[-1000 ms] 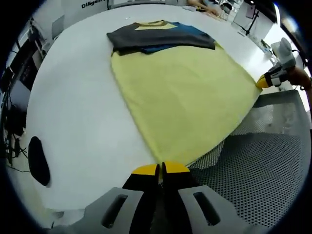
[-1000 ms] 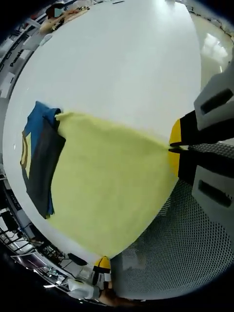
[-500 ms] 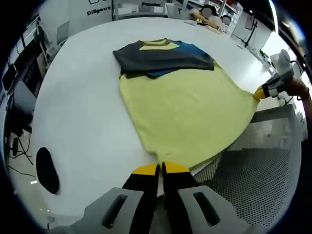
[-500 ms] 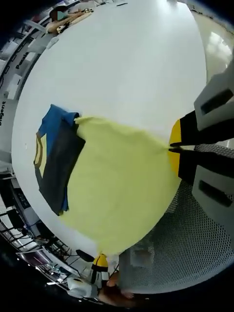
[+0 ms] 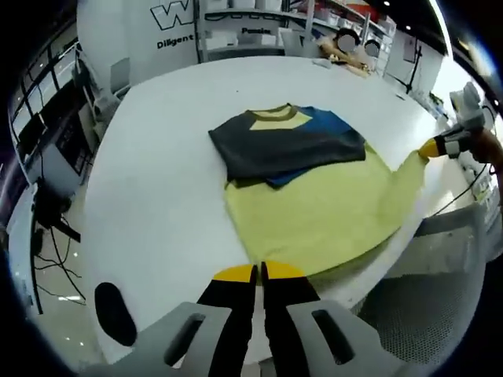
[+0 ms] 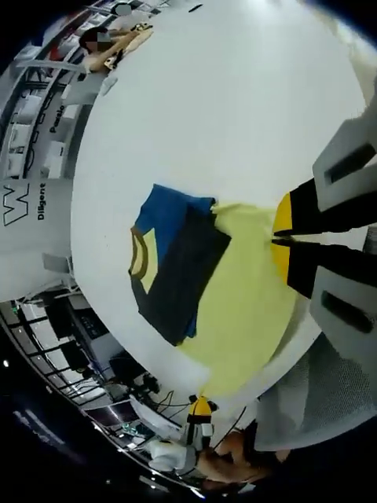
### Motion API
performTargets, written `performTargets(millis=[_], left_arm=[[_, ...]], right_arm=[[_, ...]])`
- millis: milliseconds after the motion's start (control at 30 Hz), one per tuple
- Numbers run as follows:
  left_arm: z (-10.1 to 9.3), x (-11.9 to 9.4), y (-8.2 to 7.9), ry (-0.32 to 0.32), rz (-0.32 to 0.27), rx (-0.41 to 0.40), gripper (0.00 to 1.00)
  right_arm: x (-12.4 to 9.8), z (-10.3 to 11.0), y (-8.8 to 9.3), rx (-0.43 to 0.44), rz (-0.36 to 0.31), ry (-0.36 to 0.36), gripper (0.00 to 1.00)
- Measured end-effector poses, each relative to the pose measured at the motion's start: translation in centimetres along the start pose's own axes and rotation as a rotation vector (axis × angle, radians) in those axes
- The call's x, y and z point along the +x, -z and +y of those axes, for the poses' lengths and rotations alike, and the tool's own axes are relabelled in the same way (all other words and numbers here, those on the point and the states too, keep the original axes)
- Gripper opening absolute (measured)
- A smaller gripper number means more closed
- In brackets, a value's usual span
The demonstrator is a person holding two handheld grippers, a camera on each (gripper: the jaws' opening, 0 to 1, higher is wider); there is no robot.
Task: Fold the garment on the visible template until the final outline fits inside the template.
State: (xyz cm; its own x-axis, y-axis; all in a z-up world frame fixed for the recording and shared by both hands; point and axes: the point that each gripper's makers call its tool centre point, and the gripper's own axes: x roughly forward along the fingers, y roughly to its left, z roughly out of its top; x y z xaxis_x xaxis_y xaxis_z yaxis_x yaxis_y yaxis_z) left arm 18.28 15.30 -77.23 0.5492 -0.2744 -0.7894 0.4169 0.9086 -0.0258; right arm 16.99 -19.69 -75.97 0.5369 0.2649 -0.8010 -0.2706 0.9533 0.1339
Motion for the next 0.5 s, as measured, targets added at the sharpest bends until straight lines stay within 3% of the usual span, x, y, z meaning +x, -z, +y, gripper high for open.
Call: performTargets(millis=[167,333,500], left_arm=[[1.1,0.2,-3.4,-0.017,-0.084,-0.024,0.04],[2.0,0.9,-7.8,-0.034,-0.161,-0.03,0.04],[3.2,1.8,-10.1,-0.054,-0.186,-0.029,0.04]], right_arm=[[0.1,-0.3,-3.1,-0.003,-0.05,0.003,0.0],[0.6,-0.8,-5.6,0.032,-0.092,-0.007,0.0],[1.6,-1.4,-7.9,0.037,-0.129,-0.012,0.0]])
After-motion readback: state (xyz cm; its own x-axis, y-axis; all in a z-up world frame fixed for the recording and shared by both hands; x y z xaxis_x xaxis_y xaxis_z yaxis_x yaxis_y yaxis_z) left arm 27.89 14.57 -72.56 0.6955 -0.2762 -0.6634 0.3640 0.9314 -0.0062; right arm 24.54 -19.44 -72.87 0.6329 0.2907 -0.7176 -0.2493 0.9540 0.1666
